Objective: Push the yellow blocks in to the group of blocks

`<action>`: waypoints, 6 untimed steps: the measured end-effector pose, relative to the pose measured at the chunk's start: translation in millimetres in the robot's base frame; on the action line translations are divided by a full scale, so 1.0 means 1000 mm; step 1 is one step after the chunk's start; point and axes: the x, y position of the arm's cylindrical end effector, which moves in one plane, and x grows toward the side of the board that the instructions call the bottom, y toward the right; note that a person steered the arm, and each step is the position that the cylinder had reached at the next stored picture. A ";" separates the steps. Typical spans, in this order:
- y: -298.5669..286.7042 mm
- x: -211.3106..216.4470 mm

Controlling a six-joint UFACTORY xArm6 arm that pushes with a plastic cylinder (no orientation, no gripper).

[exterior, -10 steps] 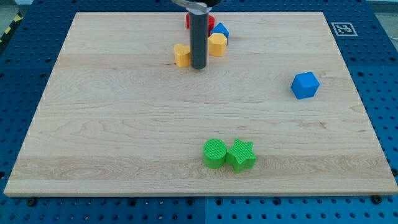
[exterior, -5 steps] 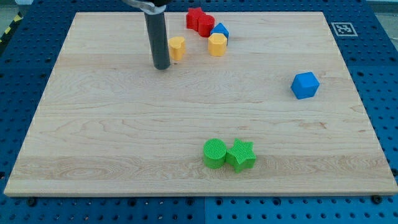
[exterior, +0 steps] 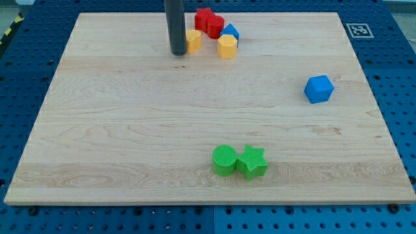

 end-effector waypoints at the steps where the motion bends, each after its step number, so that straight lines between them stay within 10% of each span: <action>1: 0.009 -0.015; 6: 0.098 0.087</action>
